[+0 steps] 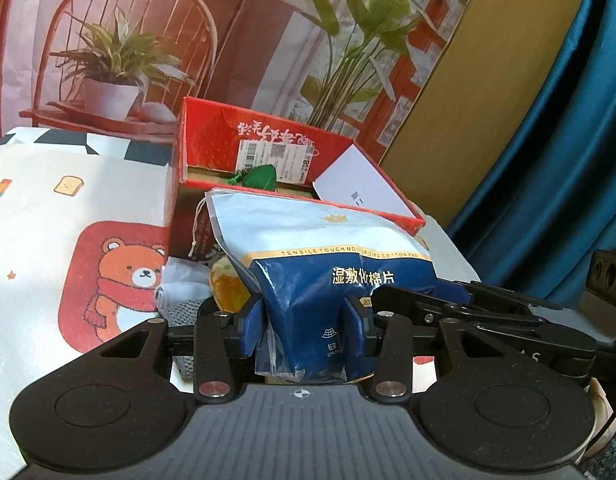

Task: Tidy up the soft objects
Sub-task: 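Lift the blue bag and carry it over the red box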

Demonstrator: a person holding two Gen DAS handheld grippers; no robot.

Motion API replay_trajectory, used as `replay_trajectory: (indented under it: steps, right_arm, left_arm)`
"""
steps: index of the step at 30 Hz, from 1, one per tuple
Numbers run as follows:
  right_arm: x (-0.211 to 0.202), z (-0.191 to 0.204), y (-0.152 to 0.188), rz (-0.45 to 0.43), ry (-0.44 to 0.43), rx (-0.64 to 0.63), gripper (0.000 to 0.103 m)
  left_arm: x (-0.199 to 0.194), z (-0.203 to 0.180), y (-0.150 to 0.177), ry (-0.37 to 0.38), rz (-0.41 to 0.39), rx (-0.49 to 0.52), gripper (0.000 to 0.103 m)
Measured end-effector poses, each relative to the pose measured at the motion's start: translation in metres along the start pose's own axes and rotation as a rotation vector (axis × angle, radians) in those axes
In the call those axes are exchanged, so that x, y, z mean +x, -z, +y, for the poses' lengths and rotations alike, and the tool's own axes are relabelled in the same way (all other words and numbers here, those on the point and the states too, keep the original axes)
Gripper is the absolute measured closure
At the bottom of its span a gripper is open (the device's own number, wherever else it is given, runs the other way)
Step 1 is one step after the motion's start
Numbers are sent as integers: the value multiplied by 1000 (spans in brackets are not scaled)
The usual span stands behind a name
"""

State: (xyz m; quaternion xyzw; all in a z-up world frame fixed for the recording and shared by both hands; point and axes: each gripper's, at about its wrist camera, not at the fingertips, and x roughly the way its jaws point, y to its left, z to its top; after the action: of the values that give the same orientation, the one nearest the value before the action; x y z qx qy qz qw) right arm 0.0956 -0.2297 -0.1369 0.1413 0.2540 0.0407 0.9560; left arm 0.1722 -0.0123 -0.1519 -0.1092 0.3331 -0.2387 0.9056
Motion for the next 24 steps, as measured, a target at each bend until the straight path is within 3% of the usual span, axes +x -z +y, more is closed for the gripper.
replay_trajectory:
  steps: [12, 24]
  right_arm:
    - [-1, 8, -26, -38, -15, -38, 50]
    - [21, -5, -115, -127, -2, -130, 50]
  left_arm:
    - [-8, -7, -26, -8, -58, 44, 57]
    - [18, -18, -102, -2, -154, 101, 57]
